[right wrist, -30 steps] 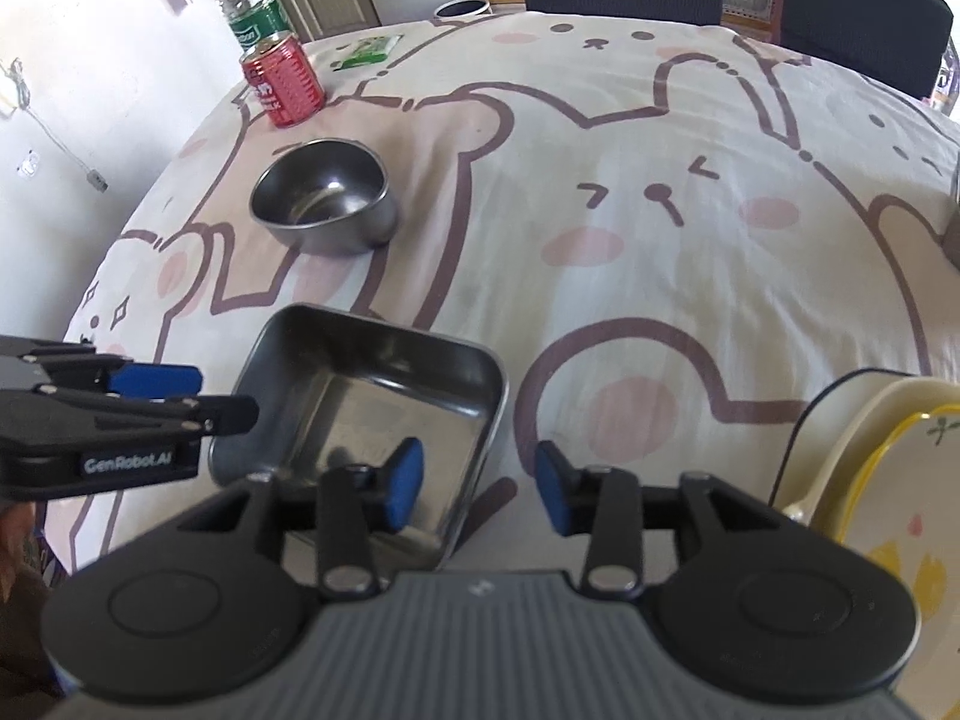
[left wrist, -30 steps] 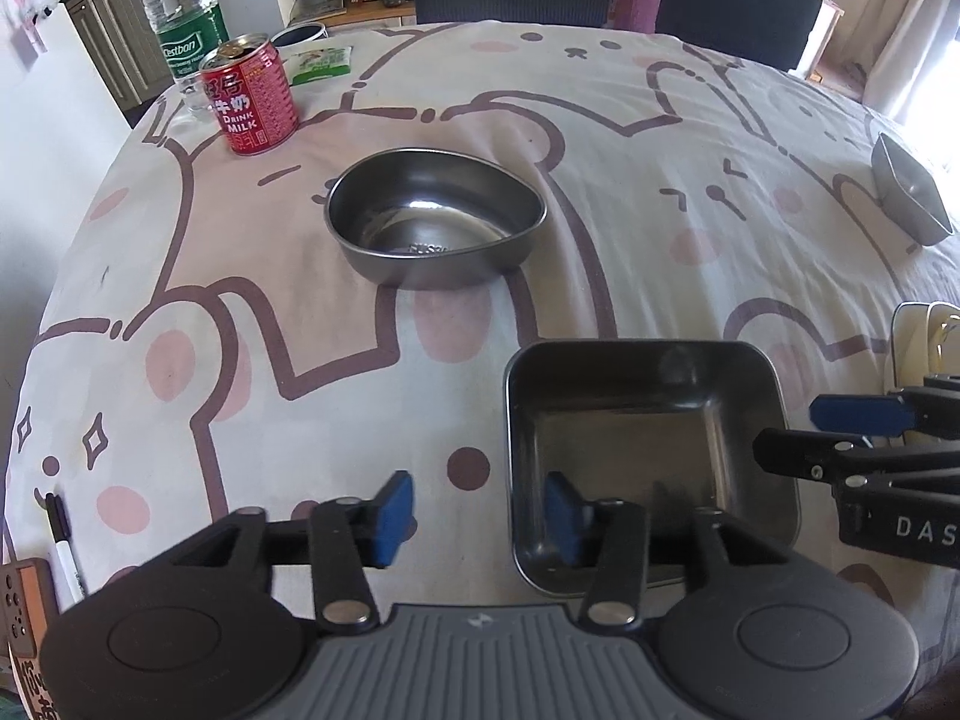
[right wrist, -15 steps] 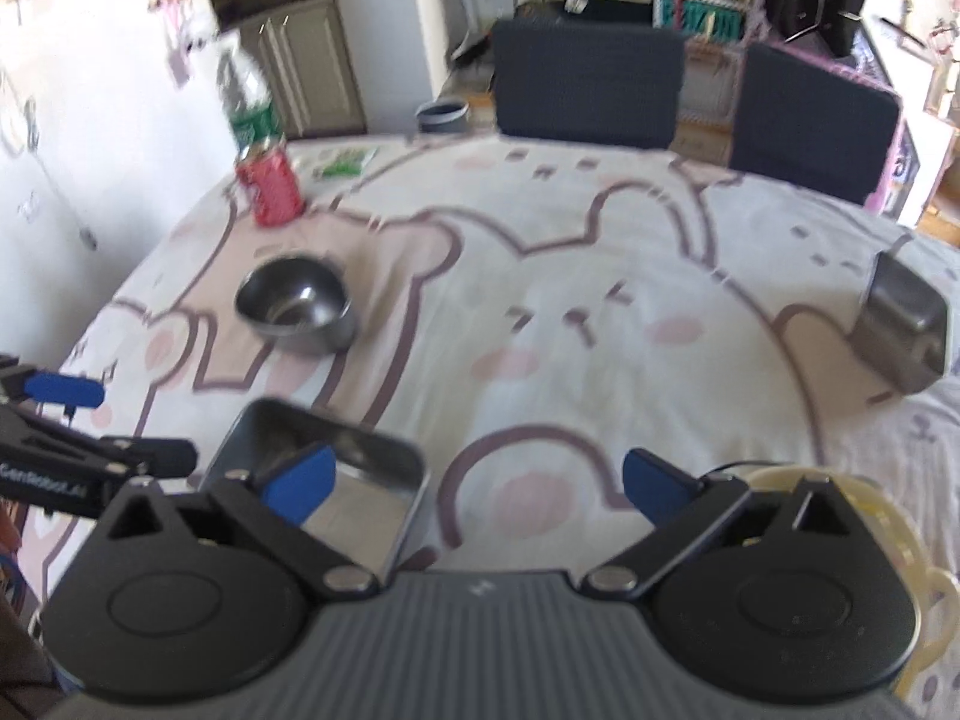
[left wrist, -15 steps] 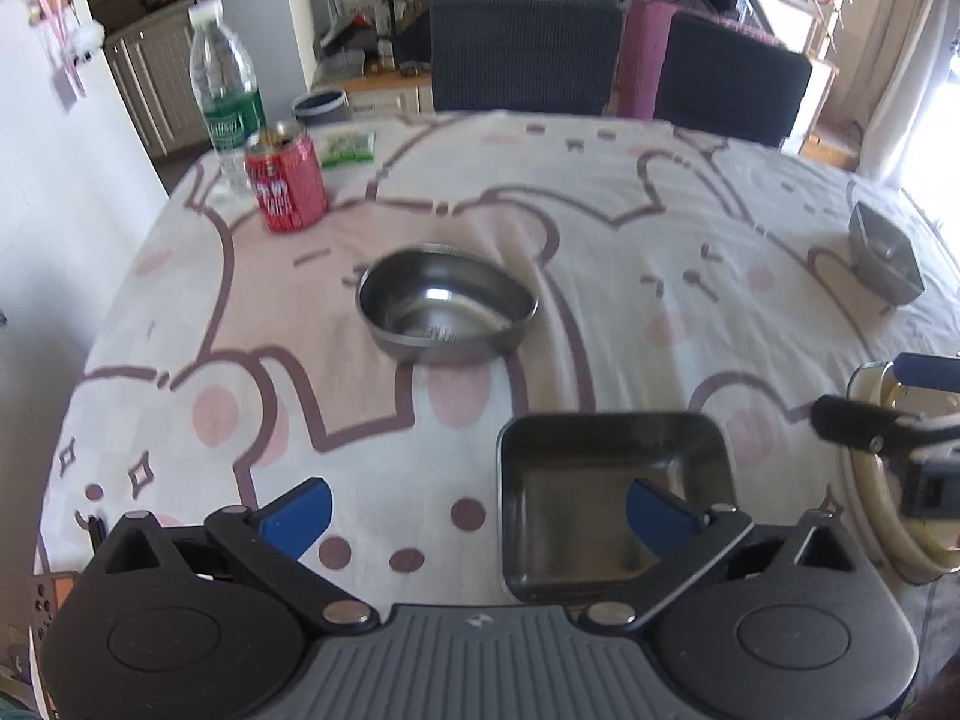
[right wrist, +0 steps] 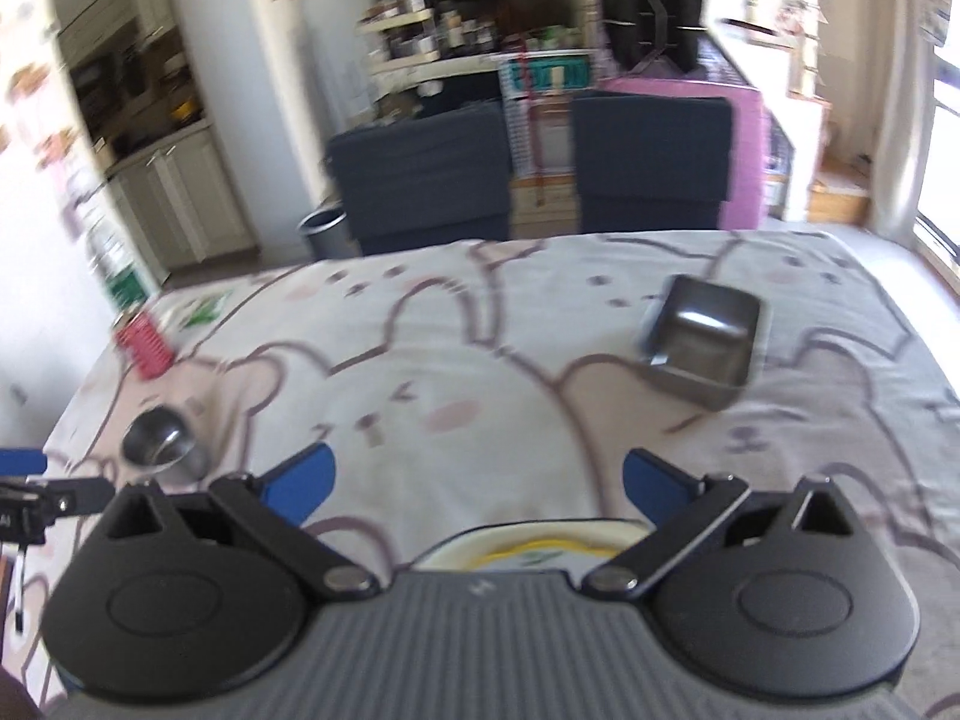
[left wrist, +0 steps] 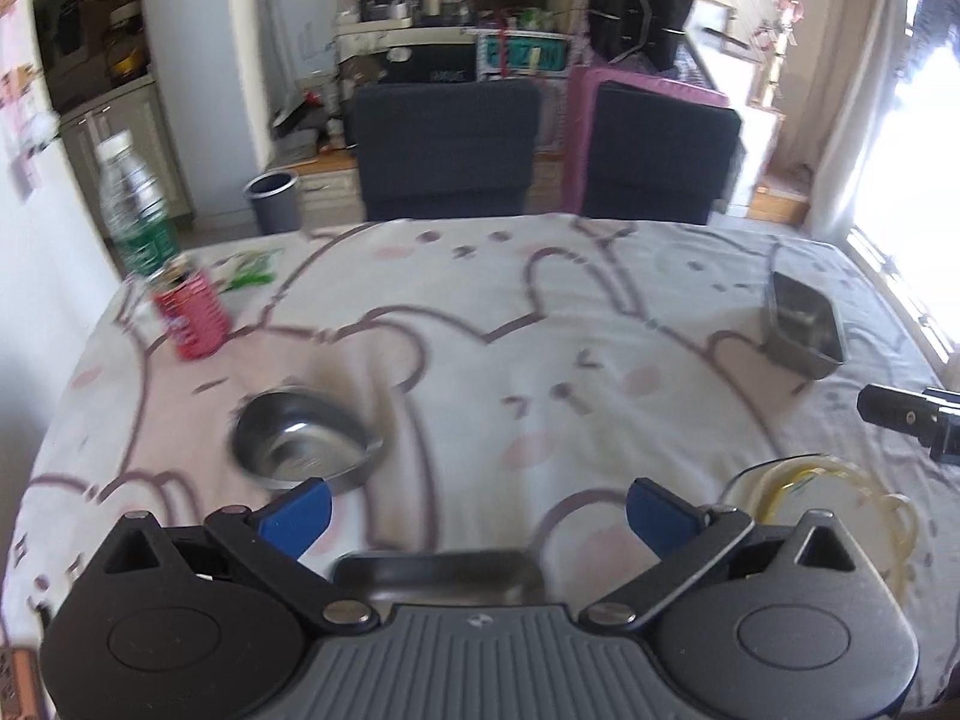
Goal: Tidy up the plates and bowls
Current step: 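Reach both grippers to the smaller steel rectangular tray on the cloth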
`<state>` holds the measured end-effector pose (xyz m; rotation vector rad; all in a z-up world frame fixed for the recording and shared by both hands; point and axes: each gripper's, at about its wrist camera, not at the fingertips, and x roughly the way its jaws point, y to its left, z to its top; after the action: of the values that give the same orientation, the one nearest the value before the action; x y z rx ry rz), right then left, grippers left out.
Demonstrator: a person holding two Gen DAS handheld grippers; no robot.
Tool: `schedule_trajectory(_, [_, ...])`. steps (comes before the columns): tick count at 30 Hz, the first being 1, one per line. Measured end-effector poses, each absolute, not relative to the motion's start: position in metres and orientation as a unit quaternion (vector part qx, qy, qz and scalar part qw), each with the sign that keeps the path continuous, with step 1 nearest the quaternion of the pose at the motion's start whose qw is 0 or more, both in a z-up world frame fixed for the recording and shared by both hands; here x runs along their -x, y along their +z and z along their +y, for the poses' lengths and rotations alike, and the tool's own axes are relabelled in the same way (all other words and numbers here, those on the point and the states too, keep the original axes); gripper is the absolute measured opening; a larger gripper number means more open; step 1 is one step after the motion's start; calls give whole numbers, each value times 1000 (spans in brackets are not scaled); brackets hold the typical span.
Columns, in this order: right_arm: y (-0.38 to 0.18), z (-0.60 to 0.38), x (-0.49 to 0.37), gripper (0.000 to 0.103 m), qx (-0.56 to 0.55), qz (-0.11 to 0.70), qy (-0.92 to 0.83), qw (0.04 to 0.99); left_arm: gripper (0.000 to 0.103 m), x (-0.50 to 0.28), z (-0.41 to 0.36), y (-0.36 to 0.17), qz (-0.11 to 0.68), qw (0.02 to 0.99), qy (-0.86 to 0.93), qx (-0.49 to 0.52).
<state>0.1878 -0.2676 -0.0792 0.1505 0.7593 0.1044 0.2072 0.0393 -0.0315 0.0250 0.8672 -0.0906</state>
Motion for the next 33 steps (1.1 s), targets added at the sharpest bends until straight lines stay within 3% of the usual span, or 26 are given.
schedule_trajectory(14, [-92,-402,-195,103,-88,340,-42,935,103,-249,-99,-43,401,908,-119,7])
schedule_trajectory(27, [-124,-491,-298,103,-63,316,-30,946,103,-304,-175,-79,418,897,-136,45])
schedule_trajectory(29, [-126,-492,-323,100,-33,324,-13,945,103,-318,-178,-86,423,895,-135,49])
schedule_trajectory(33, [-133,-486,-376,83,51,354,58,932,103,-346,-179,-99,444,882,-139,71])
